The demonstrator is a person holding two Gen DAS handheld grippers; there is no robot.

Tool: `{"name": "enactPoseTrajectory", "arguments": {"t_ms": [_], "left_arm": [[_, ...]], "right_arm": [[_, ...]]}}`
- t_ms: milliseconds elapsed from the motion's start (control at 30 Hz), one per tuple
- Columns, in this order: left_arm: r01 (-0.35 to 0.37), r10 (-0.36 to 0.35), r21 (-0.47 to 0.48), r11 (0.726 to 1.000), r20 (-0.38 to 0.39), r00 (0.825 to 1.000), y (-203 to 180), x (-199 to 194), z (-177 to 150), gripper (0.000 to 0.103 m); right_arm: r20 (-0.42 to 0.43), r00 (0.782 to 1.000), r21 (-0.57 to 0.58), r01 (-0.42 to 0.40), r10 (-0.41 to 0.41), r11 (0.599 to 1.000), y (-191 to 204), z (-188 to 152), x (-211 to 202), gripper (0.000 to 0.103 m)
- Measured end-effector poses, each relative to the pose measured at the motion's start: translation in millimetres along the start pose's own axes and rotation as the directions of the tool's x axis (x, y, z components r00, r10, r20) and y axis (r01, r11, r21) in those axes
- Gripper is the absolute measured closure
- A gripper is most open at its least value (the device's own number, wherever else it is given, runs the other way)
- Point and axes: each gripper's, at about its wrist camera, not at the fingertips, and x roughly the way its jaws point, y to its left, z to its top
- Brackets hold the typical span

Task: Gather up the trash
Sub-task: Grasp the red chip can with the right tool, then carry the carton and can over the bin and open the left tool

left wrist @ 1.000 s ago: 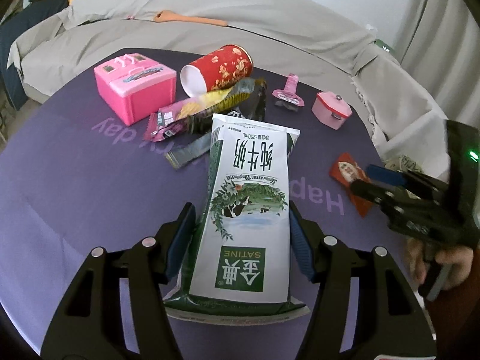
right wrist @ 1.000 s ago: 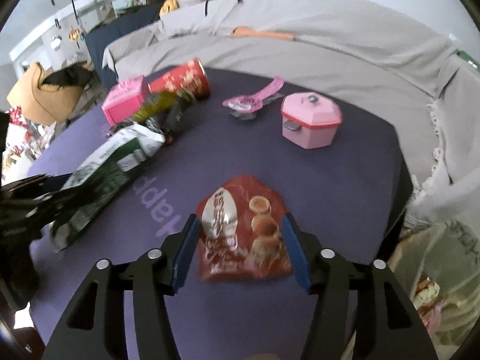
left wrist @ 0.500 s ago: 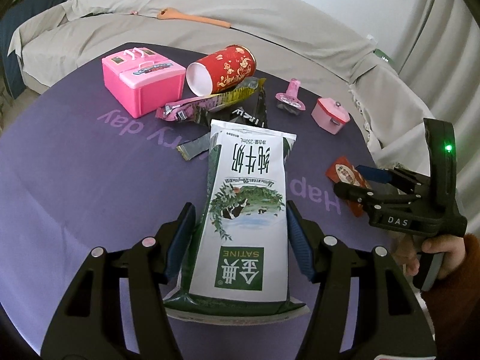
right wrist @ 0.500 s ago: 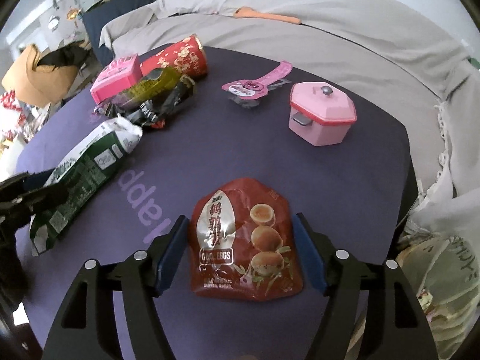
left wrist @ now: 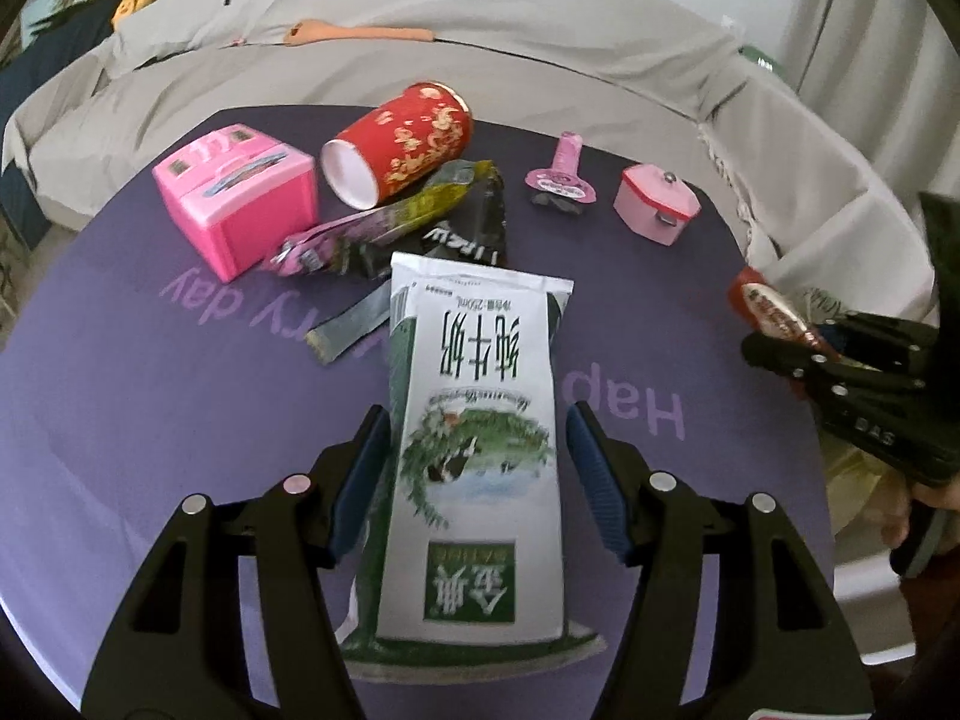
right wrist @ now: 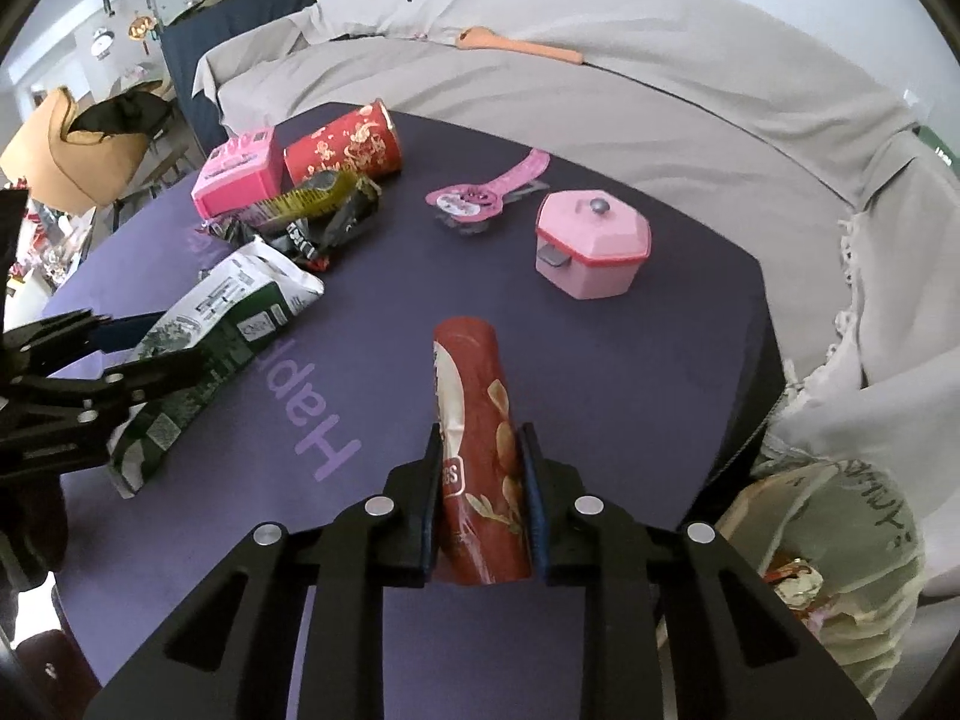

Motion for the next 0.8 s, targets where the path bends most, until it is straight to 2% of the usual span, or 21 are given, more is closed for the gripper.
{"name": "enactPoseTrajectory", "arguments": {"t_ms": [200,500,633,800], "left_arm": [[-0.033,0.035,0.037,0.999,-0.054,0.998,-11,19,12,0.045],[0.000,0.001,0.023,1.000,-0.053,0.999,-11,22,17,0.050],[0.020,-0.019,0.018,1.000,-0.055,0.998,-18,14,26,0.052],[0.022,-0.022,0.040,0.999,-0.002,1.000,-36,-15,41,0.053]], "right_arm": [[0.013,1.000,0.014,0.005,-0.005,1.000,-5,-2,-5,0.080],[0.048,0.999,0.033,0.003,-0.005,0.999,-15,-7,-11,0.080],[0.070,0.998,0.038,-0.007,0.004,0.999,-18,-8,-21,0.080],[0.122,0.993,0.034,-0.002,-0.002,0.999,-24,-4,-45,0.080]]}}
